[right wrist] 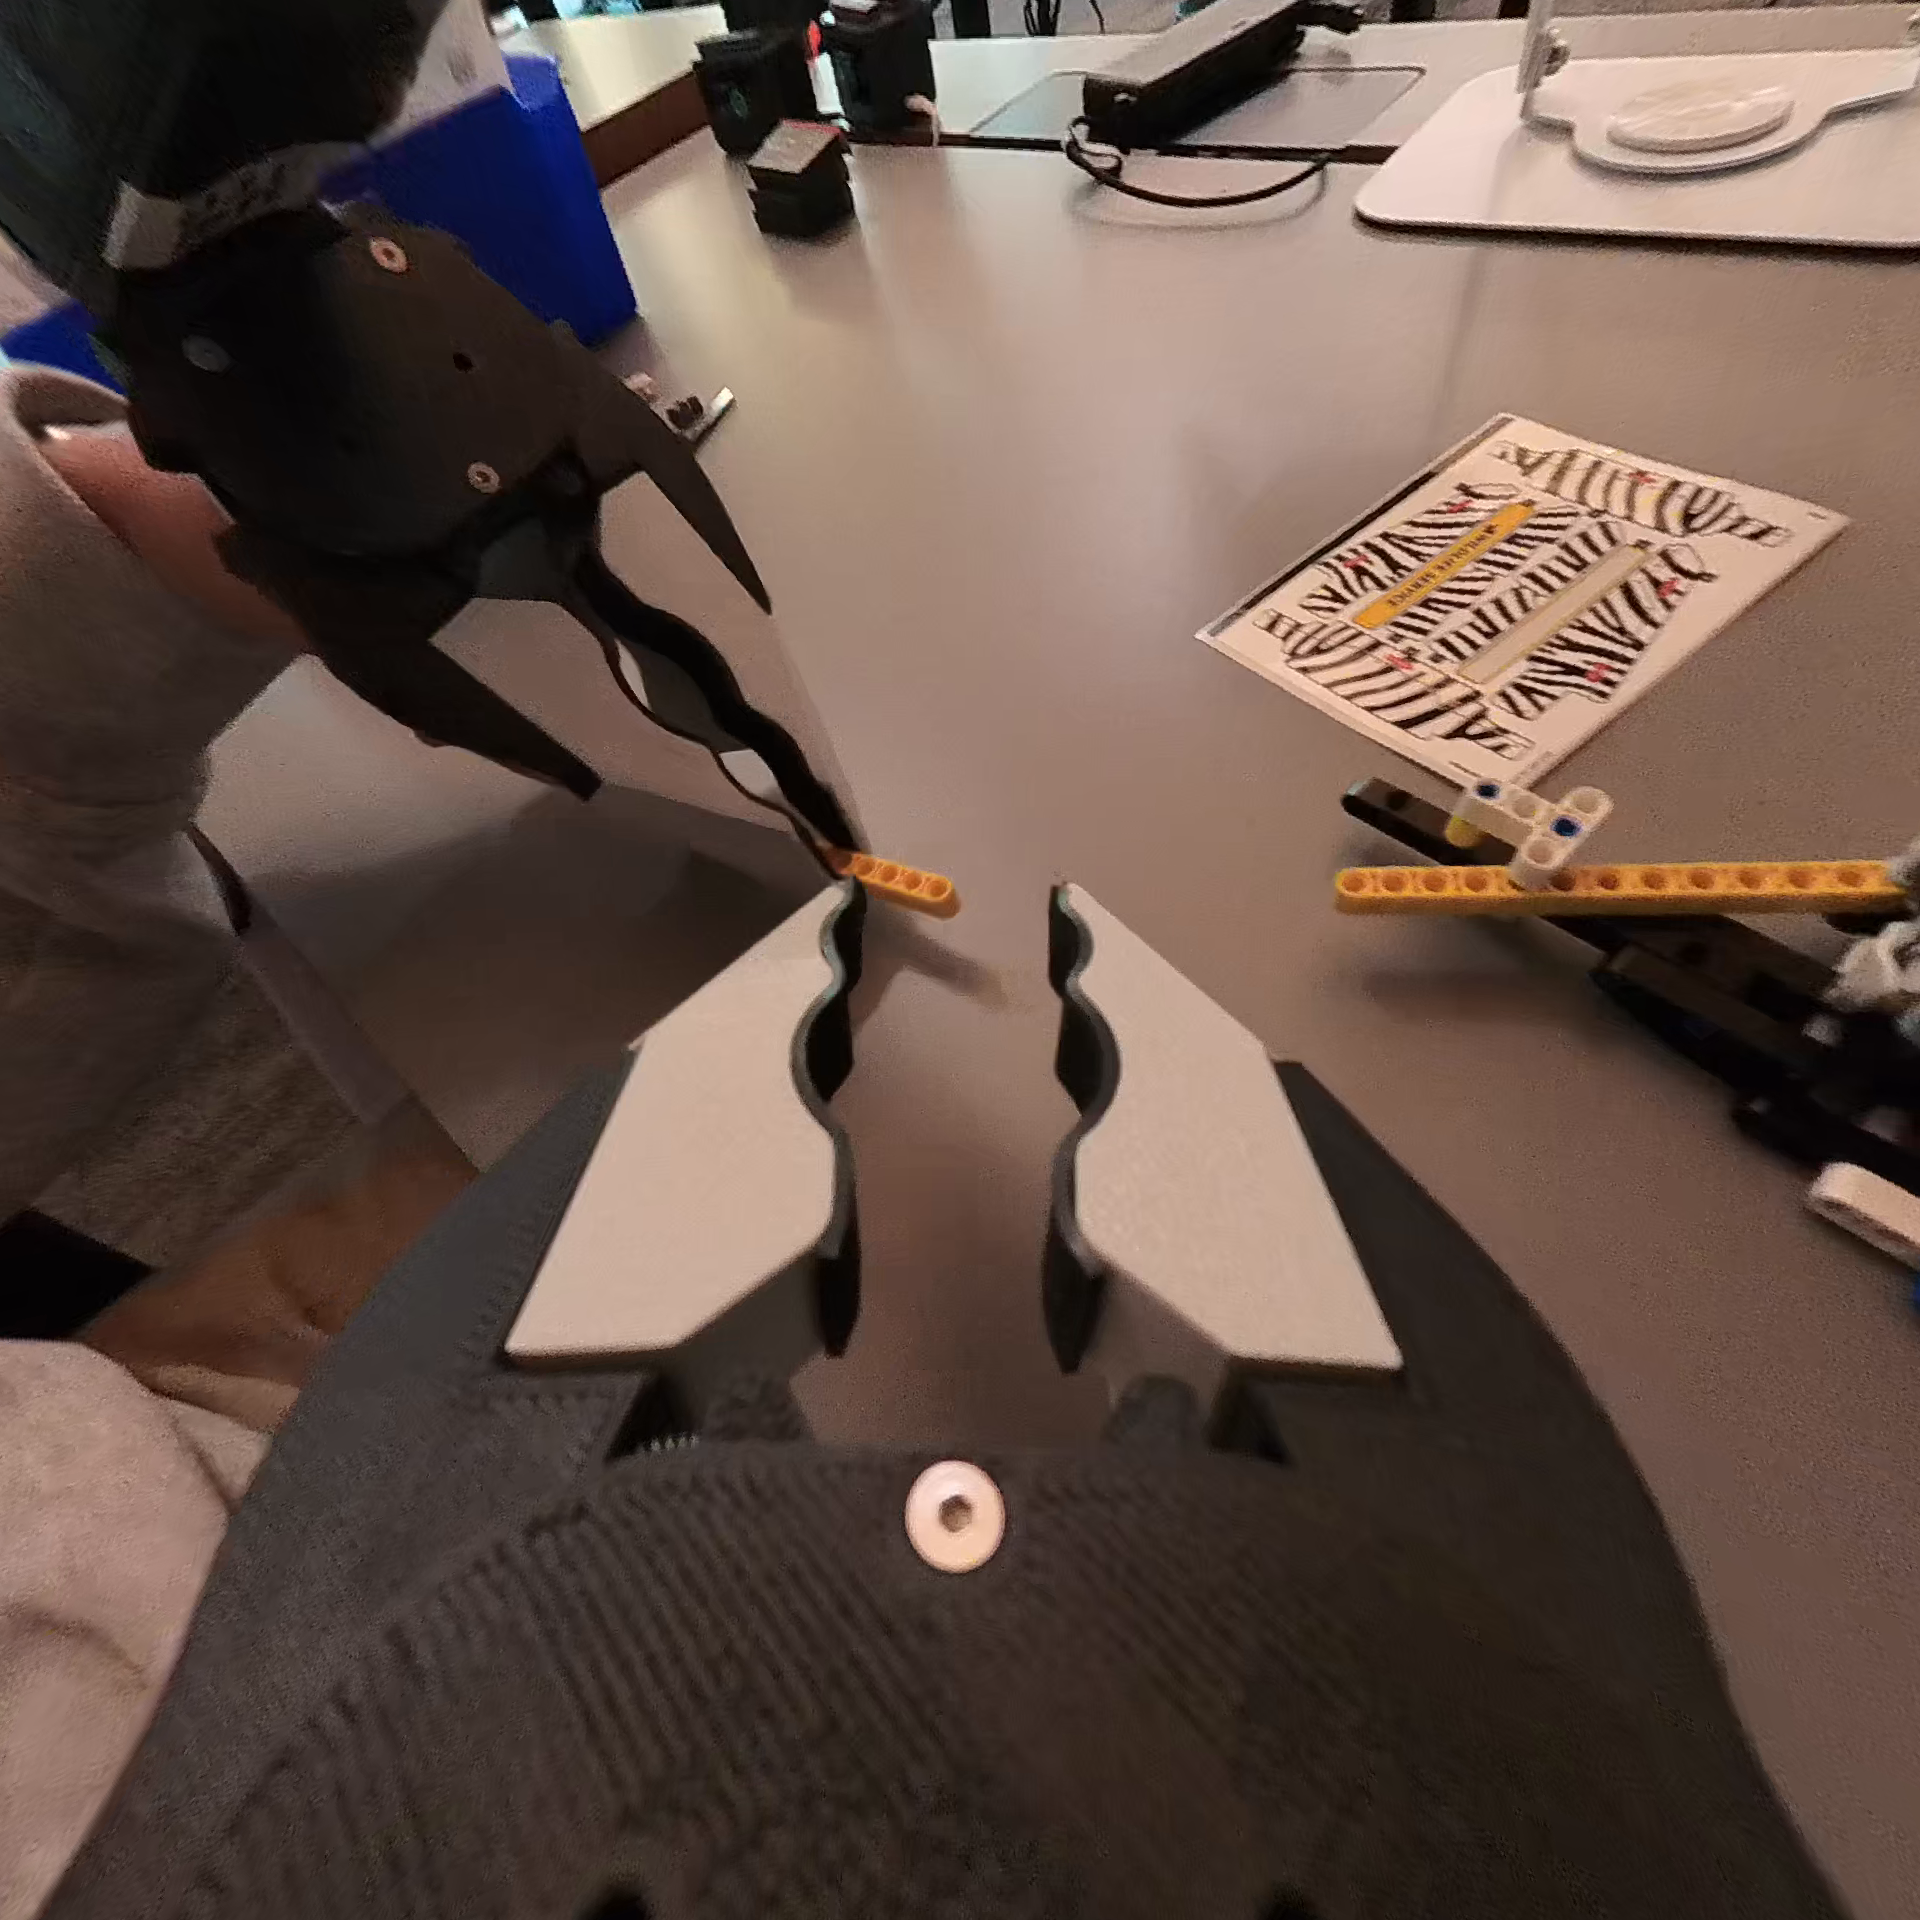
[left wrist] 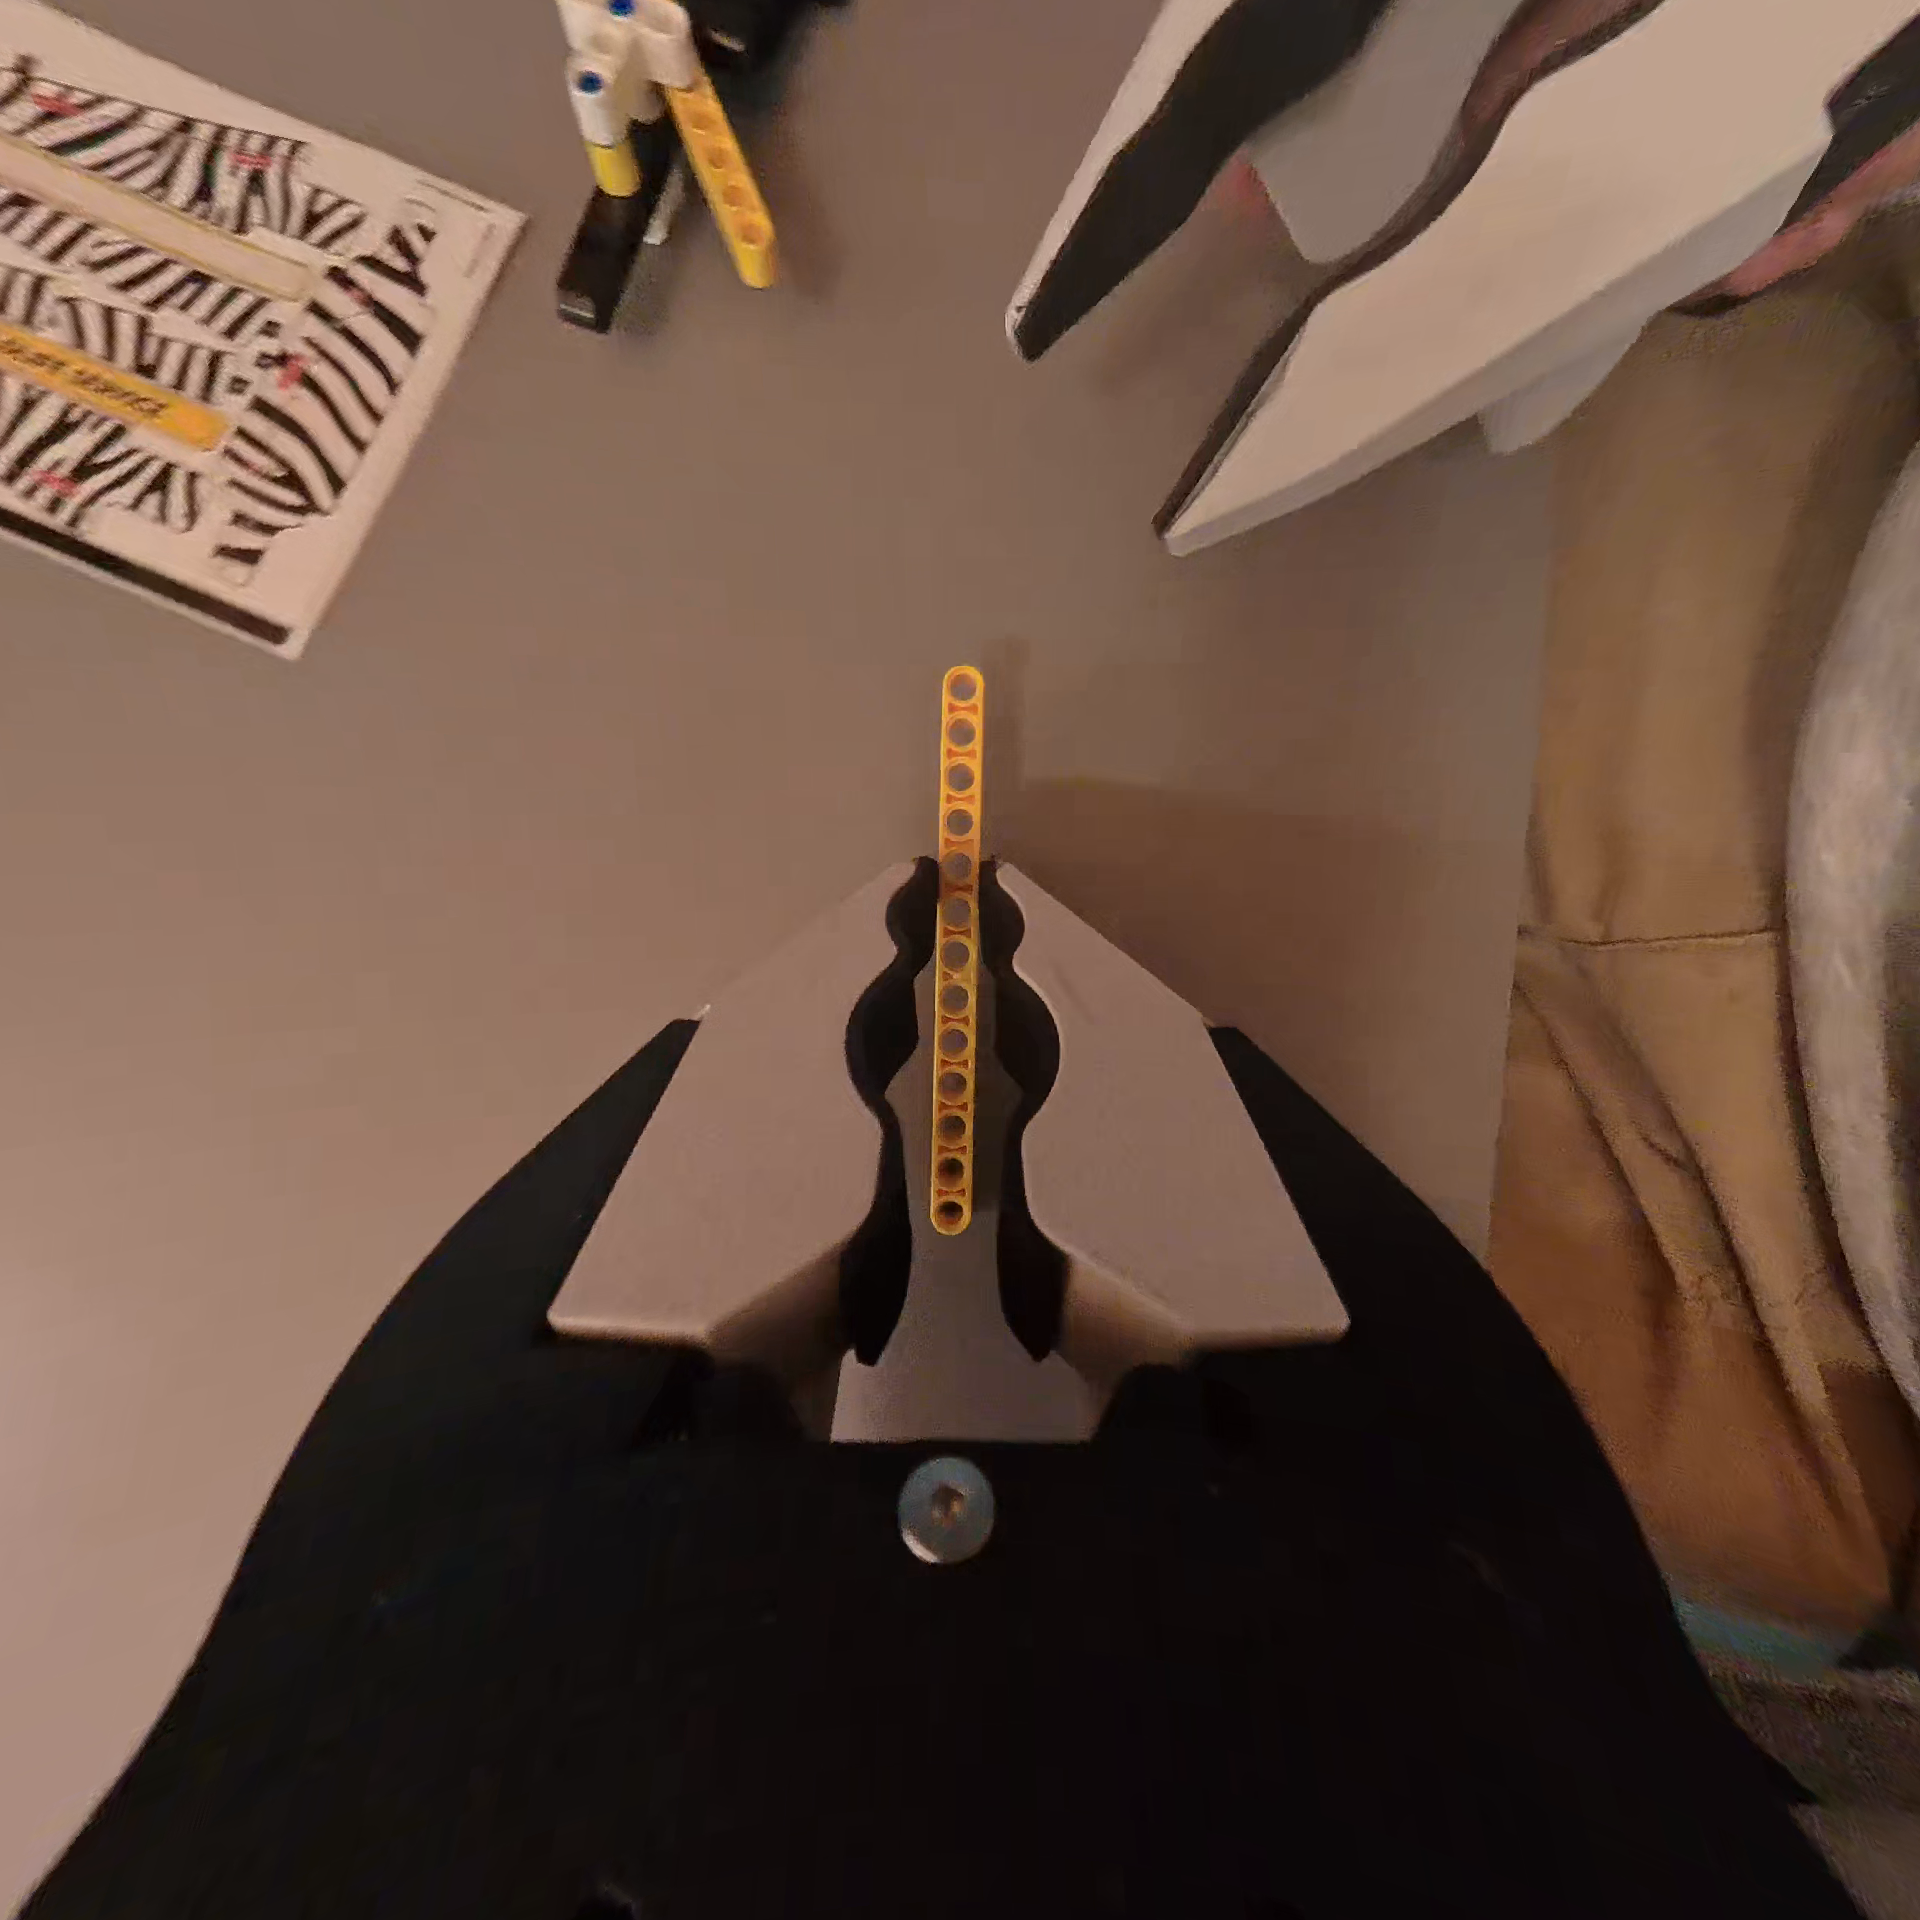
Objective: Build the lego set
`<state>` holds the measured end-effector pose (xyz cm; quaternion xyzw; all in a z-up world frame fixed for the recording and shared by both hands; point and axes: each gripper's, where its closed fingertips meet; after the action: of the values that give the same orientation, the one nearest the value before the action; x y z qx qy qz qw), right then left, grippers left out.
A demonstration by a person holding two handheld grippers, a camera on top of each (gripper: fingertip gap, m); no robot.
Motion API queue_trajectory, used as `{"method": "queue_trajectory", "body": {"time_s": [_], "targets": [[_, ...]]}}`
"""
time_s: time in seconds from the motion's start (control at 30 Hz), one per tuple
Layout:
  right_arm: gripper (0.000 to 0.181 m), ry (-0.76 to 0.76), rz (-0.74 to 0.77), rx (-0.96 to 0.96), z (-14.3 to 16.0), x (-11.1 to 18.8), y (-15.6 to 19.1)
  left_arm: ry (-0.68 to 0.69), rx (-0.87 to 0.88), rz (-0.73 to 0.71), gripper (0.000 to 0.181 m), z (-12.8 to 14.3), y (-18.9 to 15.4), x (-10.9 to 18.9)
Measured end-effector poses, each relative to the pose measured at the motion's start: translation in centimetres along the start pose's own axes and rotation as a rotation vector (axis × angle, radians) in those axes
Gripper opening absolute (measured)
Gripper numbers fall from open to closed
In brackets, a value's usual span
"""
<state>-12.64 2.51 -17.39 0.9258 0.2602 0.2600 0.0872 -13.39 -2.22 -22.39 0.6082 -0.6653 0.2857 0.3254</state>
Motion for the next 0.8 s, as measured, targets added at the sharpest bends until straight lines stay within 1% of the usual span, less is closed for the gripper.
{"method": "queue_trajectory", "body": {"time_s": [0.03,0.13,0.23,0.3,0.37,0.4,0.53,0.7,0.8], "targets": [[0.034,0.009,0.013,0.017,0.3,0.2,-0.3,0.005,-0.005,0.006,0.008,-0.1,-0.2,-0.4],[0.033,0.037,0.003,0.078,1.7,0.8,-0.3,0.020,-0.027,0.028,0.009,-0.1,-0.8,-1.3],[0.033,0.091,-0.001,0.182,3.1,1.2,-0.4,-0.001,-0.045,0.053,0.008,-0.8,-1.5,-1.8],[0.034,0.107,0.021,0.273,3.2,1.3,-0.9,-0.002,-0.057,0.065,0.008,-1.1,-1.9,-2.0],[0.034,0.079,0.083,0.356,2.5,1.2,-2.1,0.001,-0.076,0.058,0.008,-1.4,-2.0,-2.2],[0.034,0.070,0.087,0.379,2.5,1.0,-2.3,0.002,-0.079,0.054,0.008,-1.4,-2.1,-2.2],[0.037,0.100,0.033,0.313,2.8,0.7,-2.6,-0.037,-0.025,0.055,0.009,-2.1,-1.9,-1.8],[0.039,0.057,-0.015,0.186,1.9,1.2,-3.1,-0.169,0.072,0.083,0.018,-3.4,-1.4,-0.6],[0.040,0.065,-0.055,0.107,1.8,1.3,-3.4,-0.236,0.127,0.078,0.023,-3.6,-0.8,0.1]]}}
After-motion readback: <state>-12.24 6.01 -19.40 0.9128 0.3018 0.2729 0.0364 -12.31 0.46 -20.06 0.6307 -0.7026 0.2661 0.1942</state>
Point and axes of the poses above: each gripper's, where its closed fingertips meet, x back along the fingers, z out of its underside, y = z × x across the jaws, and after that the axes turned 7 degrees about -x, right-handed
